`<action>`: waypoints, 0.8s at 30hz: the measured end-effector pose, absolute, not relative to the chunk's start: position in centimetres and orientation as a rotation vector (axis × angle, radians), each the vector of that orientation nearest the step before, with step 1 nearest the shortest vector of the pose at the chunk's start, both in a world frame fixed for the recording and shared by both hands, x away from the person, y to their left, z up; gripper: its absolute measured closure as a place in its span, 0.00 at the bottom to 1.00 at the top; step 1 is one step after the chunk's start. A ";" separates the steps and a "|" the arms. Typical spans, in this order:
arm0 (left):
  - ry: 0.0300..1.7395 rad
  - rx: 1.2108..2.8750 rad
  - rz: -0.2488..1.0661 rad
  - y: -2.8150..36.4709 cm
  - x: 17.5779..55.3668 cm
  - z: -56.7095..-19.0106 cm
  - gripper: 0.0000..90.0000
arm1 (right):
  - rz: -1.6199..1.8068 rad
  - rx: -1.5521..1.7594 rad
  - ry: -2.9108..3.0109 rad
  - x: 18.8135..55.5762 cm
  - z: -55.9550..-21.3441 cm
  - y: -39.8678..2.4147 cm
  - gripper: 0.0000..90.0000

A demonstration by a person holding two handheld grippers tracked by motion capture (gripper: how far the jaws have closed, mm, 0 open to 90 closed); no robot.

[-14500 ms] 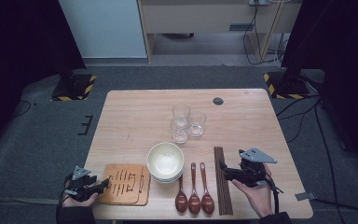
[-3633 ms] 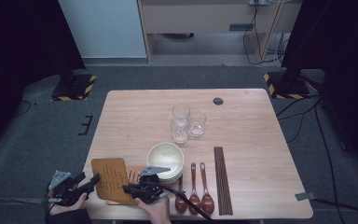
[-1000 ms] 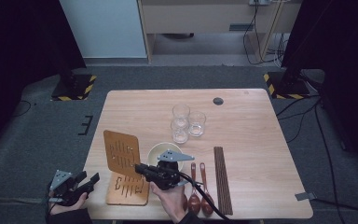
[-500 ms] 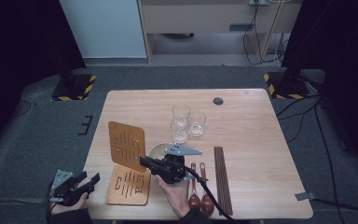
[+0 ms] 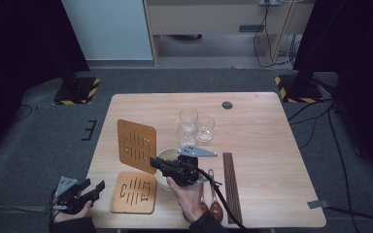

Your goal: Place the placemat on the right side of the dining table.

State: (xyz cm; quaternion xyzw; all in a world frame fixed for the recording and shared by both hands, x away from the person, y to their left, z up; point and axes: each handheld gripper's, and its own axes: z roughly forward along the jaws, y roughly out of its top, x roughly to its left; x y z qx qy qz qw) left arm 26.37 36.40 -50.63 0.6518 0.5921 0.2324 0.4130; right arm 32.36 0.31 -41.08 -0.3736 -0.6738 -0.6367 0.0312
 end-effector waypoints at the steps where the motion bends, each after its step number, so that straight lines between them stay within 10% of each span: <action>1: 1.490 1.640 0.584 36.4 26.4 -50.6 0.38 | -1.968 -1.150 -2.075 32.4 -41.0 0.2 0.97; 24: 1.492 1.647 0.588 36.3 26.5 -50.8 0.36 | -2.046 -1.221 -2.041 33.8 -39.4 -3.3 0.97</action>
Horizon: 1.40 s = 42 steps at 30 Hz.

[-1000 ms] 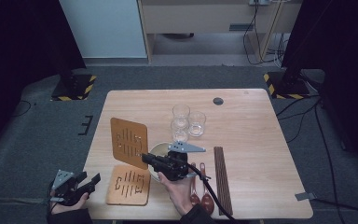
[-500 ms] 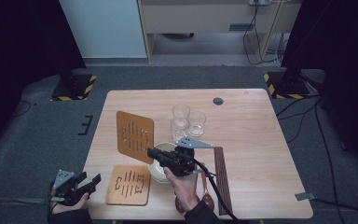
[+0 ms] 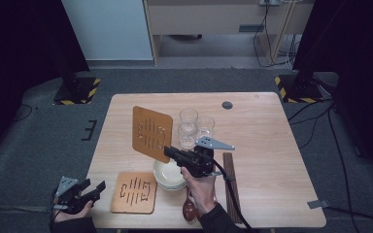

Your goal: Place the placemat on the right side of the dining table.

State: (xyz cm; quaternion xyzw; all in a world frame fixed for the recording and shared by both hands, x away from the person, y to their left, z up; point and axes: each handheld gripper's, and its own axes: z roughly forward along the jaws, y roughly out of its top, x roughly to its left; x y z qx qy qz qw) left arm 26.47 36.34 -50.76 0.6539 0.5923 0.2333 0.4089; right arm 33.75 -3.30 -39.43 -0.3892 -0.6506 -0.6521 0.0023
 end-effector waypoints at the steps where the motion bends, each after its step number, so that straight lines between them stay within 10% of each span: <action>1: 1.492 1.647 0.589 36.3 26.5 -50.8 0.36 | -2.047 -1.225 -2.041 33.8 -39.4 -3.5 0.97; 42: 1.490 1.653 0.599 36.3 26.5 -50.8 0.36 | -2.143 -1.467 -1.957 35.7 -38.4 -11.8 0.97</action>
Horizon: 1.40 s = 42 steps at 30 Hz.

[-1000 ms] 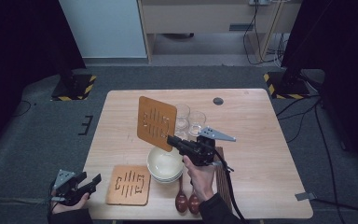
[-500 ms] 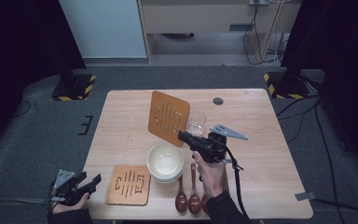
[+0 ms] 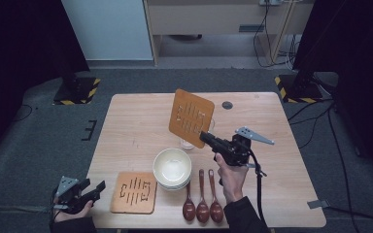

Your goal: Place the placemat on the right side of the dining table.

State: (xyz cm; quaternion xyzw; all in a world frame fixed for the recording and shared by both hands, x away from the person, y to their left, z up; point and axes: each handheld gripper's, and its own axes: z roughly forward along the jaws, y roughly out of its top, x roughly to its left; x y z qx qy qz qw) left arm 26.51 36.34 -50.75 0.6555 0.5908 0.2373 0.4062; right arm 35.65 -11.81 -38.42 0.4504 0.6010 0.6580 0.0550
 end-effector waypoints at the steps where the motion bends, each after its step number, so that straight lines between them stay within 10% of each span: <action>1: 1.491 1.654 0.598 36.3 26.5 -50.8 0.36 | 1.998 1.374 1.815 35.7 -38.4 -12.1 0.97; 42: 1.494 1.655 0.599 36.3 26.6 -50.9 0.36 | 1.867 1.529 1.657 36.4 -39.2 -20.7 0.97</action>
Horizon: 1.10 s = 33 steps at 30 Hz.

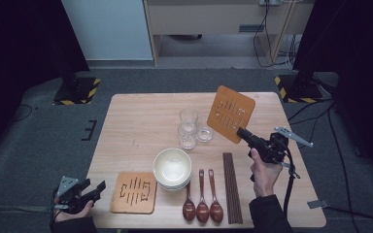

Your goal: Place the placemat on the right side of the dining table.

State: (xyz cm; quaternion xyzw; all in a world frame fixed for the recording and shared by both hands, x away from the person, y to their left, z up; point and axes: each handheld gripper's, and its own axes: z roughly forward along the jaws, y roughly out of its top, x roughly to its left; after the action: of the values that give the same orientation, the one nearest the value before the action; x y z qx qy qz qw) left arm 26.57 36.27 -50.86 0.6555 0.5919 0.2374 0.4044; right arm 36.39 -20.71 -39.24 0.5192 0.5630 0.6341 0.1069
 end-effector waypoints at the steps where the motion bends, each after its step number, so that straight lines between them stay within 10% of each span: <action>1: 1.495 1.655 0.600 36.3 26.6 -50.9 0.36 | 1.863 1.531 1.653 36.4 -39.3 -20.9 0.97; 33: 1.499 1.663 0.603 36.2 26.6 -50.9 0.36 | 1.749 1.625 1.629 36.3 -41.0 -24.6 0.97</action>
State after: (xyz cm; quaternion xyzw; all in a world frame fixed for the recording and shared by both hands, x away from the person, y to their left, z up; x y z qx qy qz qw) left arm 26.61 36.22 -50.89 0.6572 0.5927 0.2382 0.4000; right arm 36.30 -24.63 -41.05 0.5577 0.5592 0.6005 0.1254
